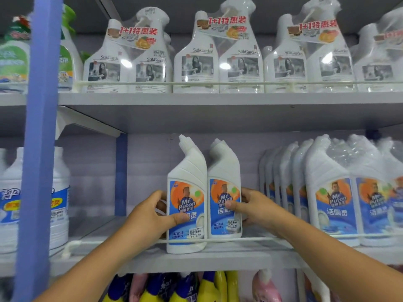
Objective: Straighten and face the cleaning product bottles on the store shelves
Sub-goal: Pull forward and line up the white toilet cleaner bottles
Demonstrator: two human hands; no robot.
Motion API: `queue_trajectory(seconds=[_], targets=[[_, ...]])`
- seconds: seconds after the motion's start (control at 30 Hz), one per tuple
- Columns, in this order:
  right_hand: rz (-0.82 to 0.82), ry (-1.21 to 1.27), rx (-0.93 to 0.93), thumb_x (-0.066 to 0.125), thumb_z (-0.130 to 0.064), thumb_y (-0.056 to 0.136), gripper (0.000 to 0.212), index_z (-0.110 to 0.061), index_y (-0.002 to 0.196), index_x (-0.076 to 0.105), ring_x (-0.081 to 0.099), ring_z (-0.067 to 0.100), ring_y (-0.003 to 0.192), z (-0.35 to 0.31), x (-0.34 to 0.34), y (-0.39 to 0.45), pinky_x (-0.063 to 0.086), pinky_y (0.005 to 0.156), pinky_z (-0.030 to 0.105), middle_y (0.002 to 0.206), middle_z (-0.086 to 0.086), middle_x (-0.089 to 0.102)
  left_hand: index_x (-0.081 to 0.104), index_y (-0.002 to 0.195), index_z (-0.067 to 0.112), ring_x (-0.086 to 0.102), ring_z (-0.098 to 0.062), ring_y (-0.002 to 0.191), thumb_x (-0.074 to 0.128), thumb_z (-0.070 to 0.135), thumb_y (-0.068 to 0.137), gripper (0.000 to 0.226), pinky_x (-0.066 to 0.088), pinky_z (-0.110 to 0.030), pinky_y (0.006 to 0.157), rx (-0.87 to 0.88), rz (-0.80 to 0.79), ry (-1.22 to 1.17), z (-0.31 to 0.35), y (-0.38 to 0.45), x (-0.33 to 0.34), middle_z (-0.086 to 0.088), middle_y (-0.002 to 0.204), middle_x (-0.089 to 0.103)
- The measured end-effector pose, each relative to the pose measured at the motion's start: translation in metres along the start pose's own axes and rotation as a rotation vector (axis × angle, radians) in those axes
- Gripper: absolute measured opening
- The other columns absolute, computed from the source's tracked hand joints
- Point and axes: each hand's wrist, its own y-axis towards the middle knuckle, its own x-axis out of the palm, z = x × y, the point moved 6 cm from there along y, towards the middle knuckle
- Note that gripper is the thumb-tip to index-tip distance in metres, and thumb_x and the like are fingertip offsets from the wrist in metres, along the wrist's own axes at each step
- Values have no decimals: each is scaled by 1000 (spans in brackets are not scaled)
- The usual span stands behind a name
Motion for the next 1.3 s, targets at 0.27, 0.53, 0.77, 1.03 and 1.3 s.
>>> queue_trajectory(seconds=[0.27, 0.53, 0.77, 1.03, 1.3], targets=[[230, 72, -6, 78, -34, 85, 50, -14, 126, 58, 73, 14, 99, -6, -12, -21, 62, 86, 40, 111, 0, 72, 61, 112, 28, 74, -16, 99, 83, 52, 63, 60, 61, -40, 85, -42, 105, -411, -15, -12, -11, 1, 117, 70], [422, 343, -246, 76, -37, 71, 55, -22, 121, 63, 71, 16, 109, 10, -5, -128, 58, 94, 38, 117, 1, 72, 62, 119, 37, 66, 1, 112, 77, 56, 57, 66, 50, -23, 87, 63, 228, -649, -7, -94, 30, 18, 118, 70], [469, 340, -15, 75, -35, 72, 57, -27, 127, 62, 71, 12, 107, 119, -57, -218, 60, 91, 37, 120, -6, 72, 61, 121, 35, 68, 4, 105, 75, 42, 64, 59, 51, -16, 76, -55, -14, -696, -3, -145, 169, 15, 121, 68], [447, 421, 273, 77, -27, 84, 44, -32, 124, 62, 72, 8, 103, 263, -129, -305, 58, 95, 42, 118, -10, 73, 64, 105, 28, 72, -4, 86, 92, 30, 63, 50, 51, -49, 100, -372, -87, -646, -12, -224, 359, -10, 119, 72], [351, 422, 362, 75, -28, 89, 43, -31, 129, 58, 70, 2, 101, 329, -181, -294, 60, 91, 33, 122, -12, 68, 65, 115, 35, 69, -10, 107, 82, 64, 55, 68, 56, -47, 99, -480, -63, -494, -9, -218, 444, 9, 120, 70]])
